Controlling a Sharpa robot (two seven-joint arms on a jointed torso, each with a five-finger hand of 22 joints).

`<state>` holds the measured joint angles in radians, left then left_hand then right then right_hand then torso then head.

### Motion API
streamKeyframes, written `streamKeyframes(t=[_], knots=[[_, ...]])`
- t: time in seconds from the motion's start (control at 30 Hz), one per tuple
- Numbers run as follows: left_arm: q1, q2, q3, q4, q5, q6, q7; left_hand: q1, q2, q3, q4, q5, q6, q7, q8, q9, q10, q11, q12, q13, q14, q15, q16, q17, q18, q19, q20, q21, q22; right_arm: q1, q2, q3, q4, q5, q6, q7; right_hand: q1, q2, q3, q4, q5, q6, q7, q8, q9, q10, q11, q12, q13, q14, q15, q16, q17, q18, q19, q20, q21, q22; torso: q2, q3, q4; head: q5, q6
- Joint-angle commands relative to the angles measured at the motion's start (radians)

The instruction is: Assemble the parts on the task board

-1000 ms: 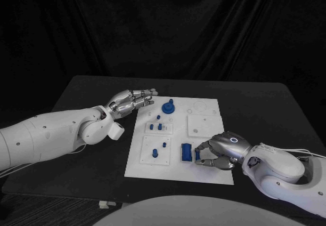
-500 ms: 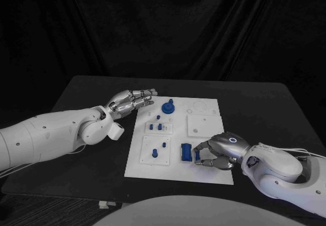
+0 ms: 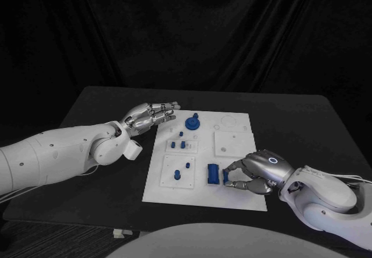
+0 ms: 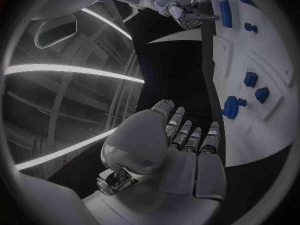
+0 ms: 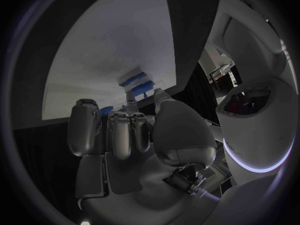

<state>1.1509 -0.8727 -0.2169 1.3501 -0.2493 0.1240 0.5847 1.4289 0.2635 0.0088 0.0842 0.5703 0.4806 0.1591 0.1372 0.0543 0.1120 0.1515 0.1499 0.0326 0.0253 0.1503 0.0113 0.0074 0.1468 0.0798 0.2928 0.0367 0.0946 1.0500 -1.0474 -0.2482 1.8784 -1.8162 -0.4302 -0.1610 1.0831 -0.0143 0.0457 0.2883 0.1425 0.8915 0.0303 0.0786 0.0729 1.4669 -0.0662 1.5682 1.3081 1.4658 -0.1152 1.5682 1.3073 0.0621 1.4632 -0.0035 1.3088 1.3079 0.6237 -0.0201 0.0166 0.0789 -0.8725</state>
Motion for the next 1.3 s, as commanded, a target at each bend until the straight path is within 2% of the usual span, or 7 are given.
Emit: streamKeyframes(t=[0.03, 0.3, 0.47, 0.63, 0.8, 0.97, 1.3], knots=[[-0.001, 0.001, 0.001, 0.002, 0.007, -0.005, 0.022, -0.001, -0.007, 0.008, -0.001, 0.005, 0.005, 0.006, 0.004, 0.001, 0.004, 0.001, 0.004, 0.001, -0.003, -0.001, 0.005, 0.001, 0.012, 0.002, 0.000, 0.004, -0.002, 0.021, -0.012, 0.001, 0.018, 0.077, -0.178, 0.093, 0.008, 0.001, 0.001, 0.003, -0.014, 0.018, 0.003, 0.006, -0.001, 0.100, 0.012, -0.002, 0.256, 0.102, 0.007, -0.005, 0.249, 0.003, -0.010, 0.009, -0.043, 0.176, -0.002, 0.0005, -0.0002, -0.002, 0.000], [-0.002, 0.006, 0.001, -0.003, 0.007, -0.021, 0.039, -0.006, -0.014, 0.011, 0.002, -0.001, 0.011, 0.005, 0.006, 0.002, 0.005, -0.002, 0.006, 0.001, -0.003, -0.005, 0.005, 0.001, 0.013, -0.002, -0.002, 0.002, -0.006, 0.087, -0.049, 0.001, 0.001, 0.412, -0.315, 0.276, -0.042, 0.052, -0.017, -0.002, 0.006, 0.089, 0.041, 0.018, 0.005, -0.053, 0.046, -0.197, 0.021, 0.009, 0.038, -0.221, -0.049, 0.064, -0.163, 0.037, -0.423, 0.052, -0.013, 0.0002, 0.0014, -0.010, 0.000], [-0.003, 0.010, 0.001, -0.004, 0.007, -0.025, 0.046, -0.007, -0.015, 0.014, 0.003, 0.001, 0.020, 0.005, 0.009, 0.003, 0.009, -0.001, 0.010, 0.002, -0.002, -0.005, 0.006, 0.002, 0.014, -0.001, -0.002, 0.002, -0.006, 0.100, -0.050, 0.001, -0.051, 0.682, -0.313, 0.419, -0.104, 0.091, -0.096, -0.004, 0.115, 0.118, 0.077, 0.011, 0.009, -0.452, 0.097, -0.666, -0.431, -0.277, 0.090, -0.762, -0.578, 0.111, -0.388, 0.093, -0.908, -0.150, -0.024, -0.0008, 0.0017, -0.006, 0.000], [-0.005, 0.009, 0.001, 0.000, 0.007, -0.038, 0.063, -0.023, -0.025, 0.012, 0.022, -0.008, 0.037, 0.004, 0.015, 0.004, 0.014, -0.003, 0.015, 0.002, -0.002, -0.009, 0.006, 0.002, 0.018, -0.006, -0.005, 0.000, -0.011, 0.096, -0.048, 0.001, -0.086, 0.803, -0.289, 0.486, -0.159, 0.178, -0.207, -0.007, 0.045, 0.098, 0.090, -0.007, 0.009, -0.603, 0.197, -0.982, -0.680, -0.412, 0.208, -1.173, -0.789, 0.103, -0.511, 0.194, -1.170, -0.362, -0.034, -0.0030, 0.0004, 0.001, 0.000], [-0.006, 0.007, 0.001, 0.003, 0.007, -0.048, 0.081, -0.132, -0.033, -0.082, 0.212, -0.114, 0.068, 0.005, 0.024, 0.006, 0.026, -0.003, 0.021, 0.002, -0.001, -0.012, 0.006, 0.002, 0.031, -0.016, -0.006, -0.006, -0.022, 0.089, -0.043, 0.001, -0.112, 0.925, -0.228, 0.545, -0.164, 0.209, -0.289, 0.002, -0.021, -0.003, 0.052, -0.007, -0.006, -0.779, 0.297, -1.183, -0.890, -0.672, 0.312, -1.444, -0.963, 0.073, -0.737, 0.263, -1.255, -0.540, -0.036, -0.0024, -0.0006, 0.004, 0.000], [-0.007, 0.006, 0.001, 0.006, 0.007, -0.064, 0.106, -0.176, -0.021, -0.152, 0.210, -0.198, 0.088, 0.001, 0.030, 0.007, 0.039, -0.009, 0.031, 0.004, 0.001, -0.018, 0.008, 0.003, 0.034, -0.018, -0.010, -0.006, -0.026, 0.085, -0.039, 0.001, -0.130, 0.991, -0.171, 0.583, -0.158, 0.239, -0.360, 0.004, -0.047, -0.142, 0.015, -0.016, -0.011, -0.913, 0.271, -1.253, -1.078, -0.931, 0.329, -1.514, -1.151, 0.067, -1.123, 0.294, -1.264, -0.903, -0.035, 0.0001, -0.0004, 0.001, 0.000], [-0.009, 0.011, 0.001, 0.006, 0.007, -0.086, 0.141, -0.174, -0.033, -0.203, 0.208, -0.213, 0.046, -0.013, 0.007, 0.001, 0.034, -0.025, 0.026, 0.002, -0.002, -0.032, 0.006, 0.002, 0.035, -0.027, -0.023, -0.009, -0.035, 0.075, -0.033, 0.001, -0.148, 1.019, -0.148, 0.609, -0.149, 0.261, -0.421, 0.001, -0.067, -0.409, -0.043, -0.036, -0.028, -1.103, 0.215, -1.252, -1.251, -1.234, 0.308, -1.540, -1.278, 0.075, -1.268, 0.293, -1.277, -1.140, -0.031, 0.0016, -0.0003, -0.005, 0.000]])
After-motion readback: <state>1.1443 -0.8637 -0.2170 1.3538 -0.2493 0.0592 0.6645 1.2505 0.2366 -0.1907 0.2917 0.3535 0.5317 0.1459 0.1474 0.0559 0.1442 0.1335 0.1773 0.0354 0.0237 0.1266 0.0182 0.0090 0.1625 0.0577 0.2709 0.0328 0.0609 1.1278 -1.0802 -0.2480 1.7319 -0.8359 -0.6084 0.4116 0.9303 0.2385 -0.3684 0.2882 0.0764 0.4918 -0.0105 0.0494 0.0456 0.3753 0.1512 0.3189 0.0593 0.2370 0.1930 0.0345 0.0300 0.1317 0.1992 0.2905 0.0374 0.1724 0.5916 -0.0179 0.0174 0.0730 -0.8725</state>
